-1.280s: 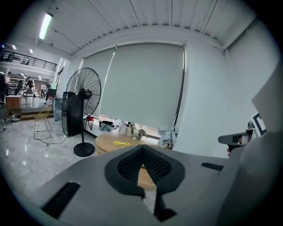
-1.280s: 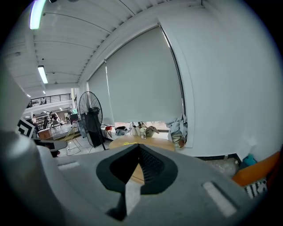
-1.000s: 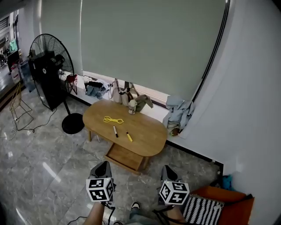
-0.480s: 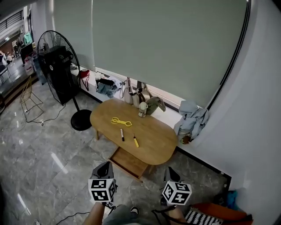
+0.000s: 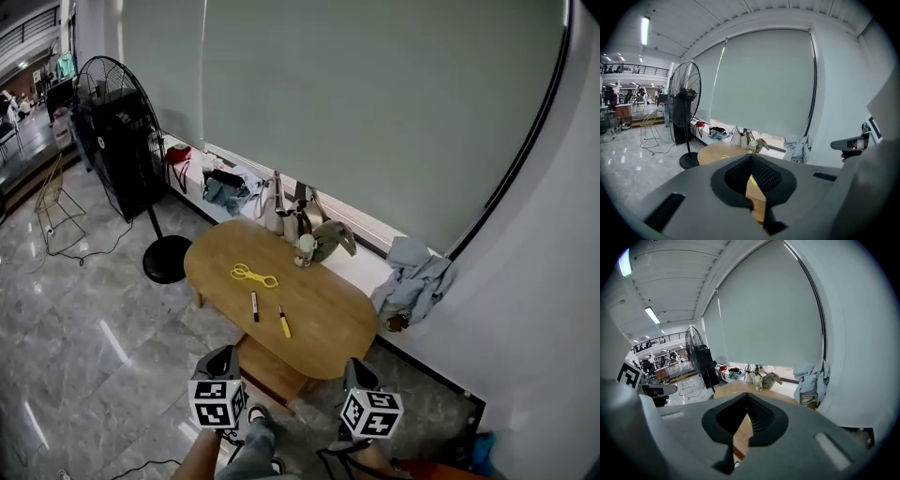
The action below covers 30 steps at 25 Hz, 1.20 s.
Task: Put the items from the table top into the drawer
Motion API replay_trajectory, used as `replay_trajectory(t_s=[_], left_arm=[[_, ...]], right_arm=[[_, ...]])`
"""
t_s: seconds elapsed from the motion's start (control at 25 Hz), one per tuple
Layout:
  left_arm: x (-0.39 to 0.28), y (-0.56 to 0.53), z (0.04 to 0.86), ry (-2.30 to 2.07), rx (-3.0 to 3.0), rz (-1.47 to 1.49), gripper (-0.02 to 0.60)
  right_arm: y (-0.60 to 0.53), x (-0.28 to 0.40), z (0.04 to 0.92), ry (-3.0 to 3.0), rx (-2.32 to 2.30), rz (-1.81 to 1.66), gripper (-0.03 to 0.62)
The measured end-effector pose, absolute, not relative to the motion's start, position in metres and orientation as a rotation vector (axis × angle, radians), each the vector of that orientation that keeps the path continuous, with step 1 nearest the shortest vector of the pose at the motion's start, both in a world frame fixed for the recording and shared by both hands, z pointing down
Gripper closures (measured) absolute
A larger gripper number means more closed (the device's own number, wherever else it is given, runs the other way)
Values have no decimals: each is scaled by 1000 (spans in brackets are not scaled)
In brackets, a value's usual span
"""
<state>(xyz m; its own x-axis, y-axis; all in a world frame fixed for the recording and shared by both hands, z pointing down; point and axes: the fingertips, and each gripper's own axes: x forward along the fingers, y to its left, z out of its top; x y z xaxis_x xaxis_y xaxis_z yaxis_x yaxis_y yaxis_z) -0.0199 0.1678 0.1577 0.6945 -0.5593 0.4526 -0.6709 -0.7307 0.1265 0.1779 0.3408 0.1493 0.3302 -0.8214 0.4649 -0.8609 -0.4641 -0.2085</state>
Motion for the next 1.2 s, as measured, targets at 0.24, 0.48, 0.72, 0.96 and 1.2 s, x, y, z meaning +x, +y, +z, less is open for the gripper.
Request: replay_trajectory(t_s=[0.24, 0.48, 0.72, 0.96, 1.2], left_arm=[[20, 107, 163, -959, 2627, 597, 586], [36, 54, 167, -941, 2619, 596, 586], [42, 32, 178, -954, 2552, 593, 586], [25, 23, 196, -1063, 2462, 622, 586], [23, 20, 211, -1183, 2347, 649, 586]], right_arm=[[289, 219, 137, -1549, 2484, 778, 589], [237, 228, 134, -1536, 2448, 786, 589], [199, 235, 146, -1548, 2374, 828, 589], [154, 241, 174, -1631, 2268, 872, 589], [109, 264, 198, -1719, 2159, 912, 589]])
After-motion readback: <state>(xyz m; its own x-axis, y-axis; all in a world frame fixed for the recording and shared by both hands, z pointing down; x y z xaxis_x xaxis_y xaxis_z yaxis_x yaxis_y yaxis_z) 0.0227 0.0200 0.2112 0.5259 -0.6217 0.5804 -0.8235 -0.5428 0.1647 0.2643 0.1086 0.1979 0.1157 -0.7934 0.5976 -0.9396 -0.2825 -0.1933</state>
